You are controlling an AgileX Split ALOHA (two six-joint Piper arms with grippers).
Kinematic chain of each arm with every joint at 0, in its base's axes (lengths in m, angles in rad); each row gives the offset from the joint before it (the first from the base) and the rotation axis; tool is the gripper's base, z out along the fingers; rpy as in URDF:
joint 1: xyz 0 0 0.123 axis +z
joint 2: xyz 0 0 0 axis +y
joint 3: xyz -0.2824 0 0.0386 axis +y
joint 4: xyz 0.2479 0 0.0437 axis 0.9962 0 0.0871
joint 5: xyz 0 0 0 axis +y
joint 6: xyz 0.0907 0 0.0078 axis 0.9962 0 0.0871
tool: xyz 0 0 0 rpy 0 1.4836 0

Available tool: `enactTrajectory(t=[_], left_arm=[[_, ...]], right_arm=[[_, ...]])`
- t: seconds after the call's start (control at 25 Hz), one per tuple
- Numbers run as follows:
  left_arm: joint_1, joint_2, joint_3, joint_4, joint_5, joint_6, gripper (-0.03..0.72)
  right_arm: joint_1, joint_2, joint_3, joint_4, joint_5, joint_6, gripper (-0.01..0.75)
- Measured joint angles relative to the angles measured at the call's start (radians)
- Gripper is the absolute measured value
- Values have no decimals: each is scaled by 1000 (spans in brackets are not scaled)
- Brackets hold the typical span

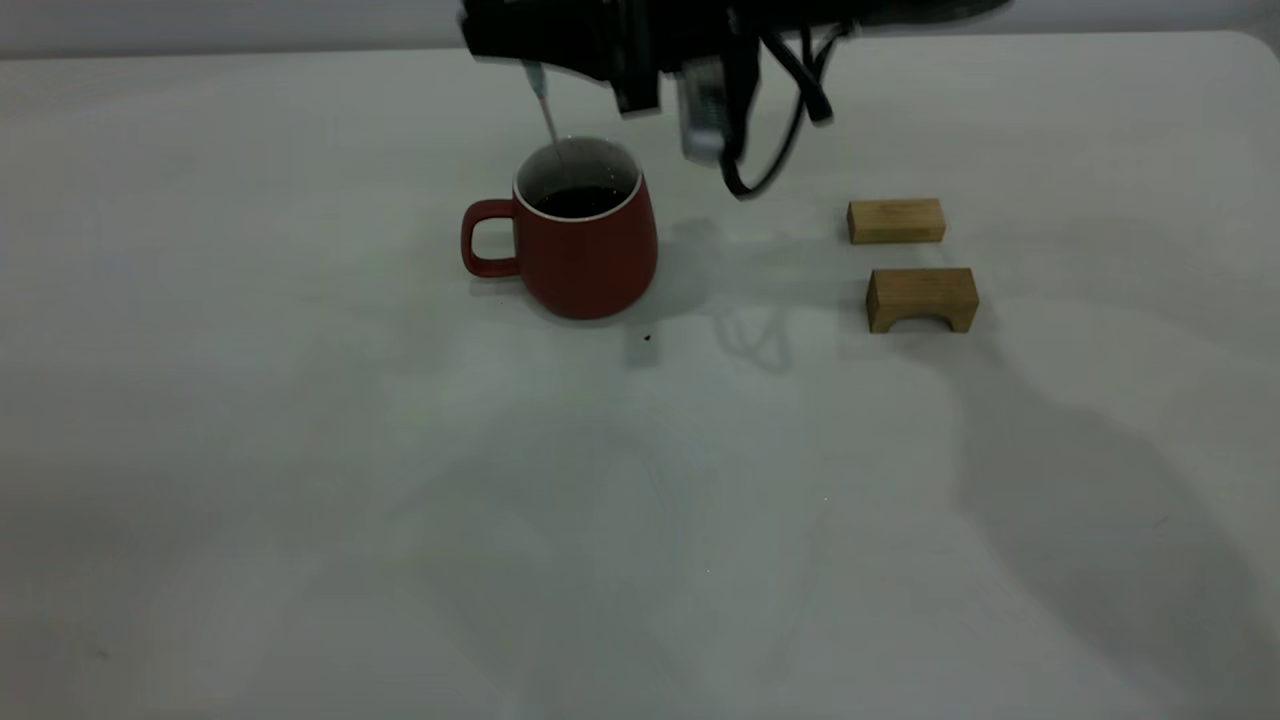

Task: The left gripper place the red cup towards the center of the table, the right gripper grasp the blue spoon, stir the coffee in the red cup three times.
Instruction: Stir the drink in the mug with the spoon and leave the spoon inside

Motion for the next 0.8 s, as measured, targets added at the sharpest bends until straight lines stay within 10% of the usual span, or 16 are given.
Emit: enactTrajectory(t=[0.8], left_arm=[[0,0,0,0,0,0,560]], right_arm=[[6,125,-164,2,-3,1,126]])
